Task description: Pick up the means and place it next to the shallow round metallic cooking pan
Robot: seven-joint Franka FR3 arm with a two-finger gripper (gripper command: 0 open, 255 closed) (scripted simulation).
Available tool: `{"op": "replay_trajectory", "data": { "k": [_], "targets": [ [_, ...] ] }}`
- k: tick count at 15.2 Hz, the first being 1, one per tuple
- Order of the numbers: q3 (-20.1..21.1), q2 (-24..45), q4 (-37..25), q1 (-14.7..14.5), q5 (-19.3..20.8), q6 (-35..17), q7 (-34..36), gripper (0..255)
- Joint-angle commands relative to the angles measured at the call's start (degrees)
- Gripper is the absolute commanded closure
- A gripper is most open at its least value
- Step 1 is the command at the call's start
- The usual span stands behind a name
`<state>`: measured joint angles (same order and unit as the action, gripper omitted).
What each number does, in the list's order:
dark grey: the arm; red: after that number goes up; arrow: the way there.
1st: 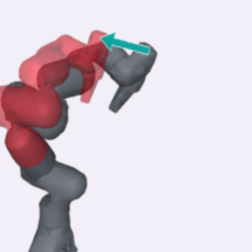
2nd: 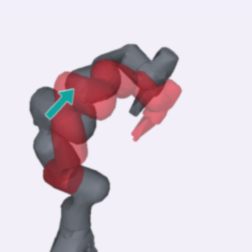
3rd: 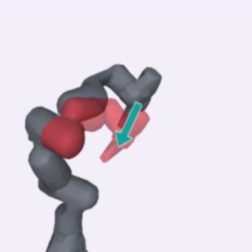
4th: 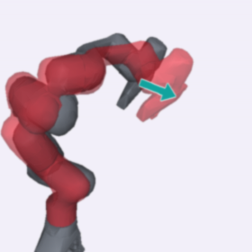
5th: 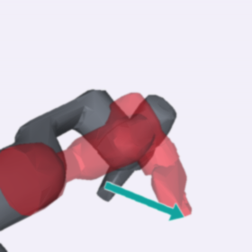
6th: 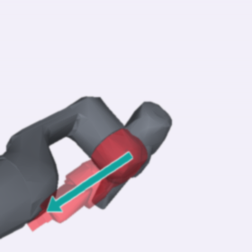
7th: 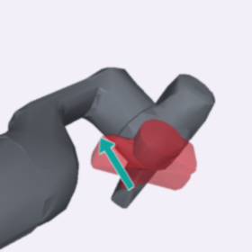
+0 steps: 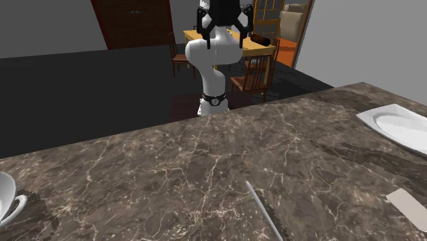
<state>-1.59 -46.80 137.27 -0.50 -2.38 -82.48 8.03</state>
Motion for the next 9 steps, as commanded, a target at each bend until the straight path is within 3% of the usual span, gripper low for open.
{"op": "replay_trajectory", "data": {
  "k": [1, 9],
  "targets": [
    [0.0, 0.0, 0.0, 0.0, 0.0, 0.0, 0.0, 0],
    [-0.4, 16.9, -4.7, -1.6, 1.6, -12.1, -4.8, 0]
  ]
}}
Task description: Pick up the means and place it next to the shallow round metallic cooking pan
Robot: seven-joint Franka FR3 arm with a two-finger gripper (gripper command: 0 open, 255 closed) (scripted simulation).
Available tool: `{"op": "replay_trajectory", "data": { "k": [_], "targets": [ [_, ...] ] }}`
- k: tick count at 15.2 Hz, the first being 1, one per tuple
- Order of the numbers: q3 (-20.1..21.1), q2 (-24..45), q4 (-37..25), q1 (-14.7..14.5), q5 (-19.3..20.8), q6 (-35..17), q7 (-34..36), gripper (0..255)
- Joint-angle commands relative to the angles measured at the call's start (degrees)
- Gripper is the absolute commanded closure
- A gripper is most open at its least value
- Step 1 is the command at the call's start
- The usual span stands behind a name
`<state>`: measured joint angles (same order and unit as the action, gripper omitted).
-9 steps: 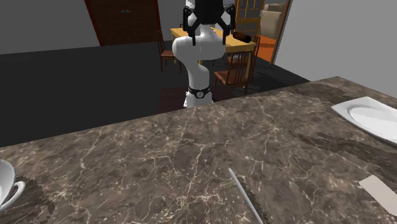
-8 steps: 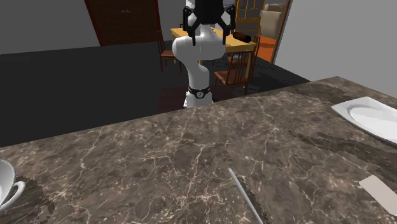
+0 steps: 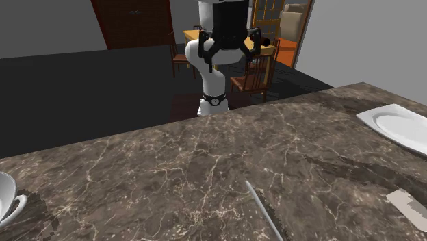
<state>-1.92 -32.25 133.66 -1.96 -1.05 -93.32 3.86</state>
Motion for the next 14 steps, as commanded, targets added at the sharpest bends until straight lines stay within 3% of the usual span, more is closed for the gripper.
{"op": "replay_trajectory", "data": {
  "k": [1, 14],
  "targets": [
    [-0.1, 4.5, -2.0, -0.4, 0.4, -2.6, -1.2, 0],
    [0.8, 33.3, -20.7, -2.2, 2.1, -12.9, -7.3, 0]
  ]
}}
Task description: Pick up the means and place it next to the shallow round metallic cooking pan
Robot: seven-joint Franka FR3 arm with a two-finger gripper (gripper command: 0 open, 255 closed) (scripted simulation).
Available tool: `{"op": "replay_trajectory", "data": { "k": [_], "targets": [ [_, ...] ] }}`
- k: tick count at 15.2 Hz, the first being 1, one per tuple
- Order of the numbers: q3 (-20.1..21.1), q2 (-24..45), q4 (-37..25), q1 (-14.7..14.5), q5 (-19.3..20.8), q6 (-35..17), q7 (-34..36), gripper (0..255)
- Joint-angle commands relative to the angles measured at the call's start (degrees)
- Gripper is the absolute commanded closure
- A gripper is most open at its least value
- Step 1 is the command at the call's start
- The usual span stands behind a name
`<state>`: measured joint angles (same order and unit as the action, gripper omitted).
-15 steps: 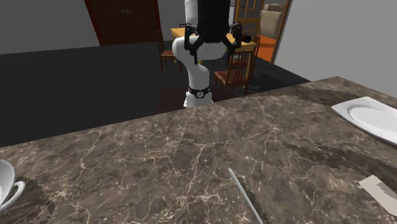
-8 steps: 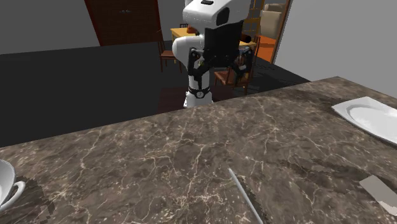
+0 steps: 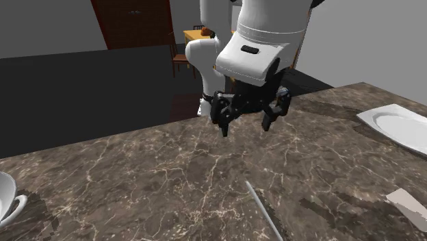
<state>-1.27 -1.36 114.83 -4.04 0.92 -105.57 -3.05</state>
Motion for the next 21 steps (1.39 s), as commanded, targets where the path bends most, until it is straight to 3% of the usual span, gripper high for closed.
{"op": "replay_trajectory", "data": {
  "k": [1, 12, 21],
  "targets": [
    [0.3, 4.7, -3.8, -0.3, 0.3, -0.9, -0.8, 0],
    [1.7, 30.4, -31.4, -2.0, 2.7, 0.7, -4.6, 0],
    [1.6, 31.5, -27.2, -1.9, 2.9, -4.7, -4.5, 0]
  ]
}}
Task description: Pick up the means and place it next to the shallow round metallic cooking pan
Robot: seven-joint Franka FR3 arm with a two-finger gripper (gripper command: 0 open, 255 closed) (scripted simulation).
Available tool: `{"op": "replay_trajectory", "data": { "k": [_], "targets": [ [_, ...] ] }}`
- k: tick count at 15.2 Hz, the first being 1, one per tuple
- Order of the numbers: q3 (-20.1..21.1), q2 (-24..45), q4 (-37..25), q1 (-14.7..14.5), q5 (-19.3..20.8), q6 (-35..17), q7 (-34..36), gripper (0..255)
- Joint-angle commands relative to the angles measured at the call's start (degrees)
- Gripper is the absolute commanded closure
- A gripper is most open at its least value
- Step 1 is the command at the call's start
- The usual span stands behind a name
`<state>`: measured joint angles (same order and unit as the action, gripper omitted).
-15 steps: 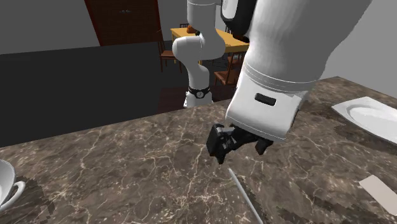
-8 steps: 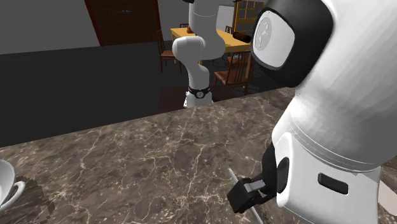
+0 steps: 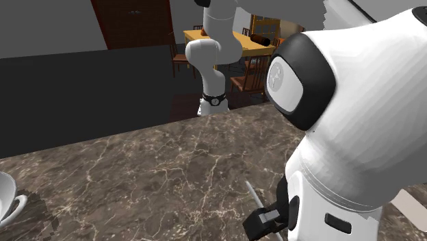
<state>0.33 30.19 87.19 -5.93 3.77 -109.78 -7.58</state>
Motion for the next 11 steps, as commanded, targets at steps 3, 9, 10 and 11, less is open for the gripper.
{"op": "replay_trajectory", "data": {
  "k": [3, 9, 10, 11],
  "targets": [
    [0.0, 0.0, 0.5, 0.0, 0.0, -0.5, 0.0, 0],
    [0.0, 0.0, 0.5, 0.0, 0.0, -0.5, 0.0, 255],
    [0.0, 0.0, 0.5, 0.0, 0.0, -0.5, 0.0, 255],
    [0.0, 0.0, 0.5, 0.0, 0.0, -0.5, 0.0, 255]
  ]
}}
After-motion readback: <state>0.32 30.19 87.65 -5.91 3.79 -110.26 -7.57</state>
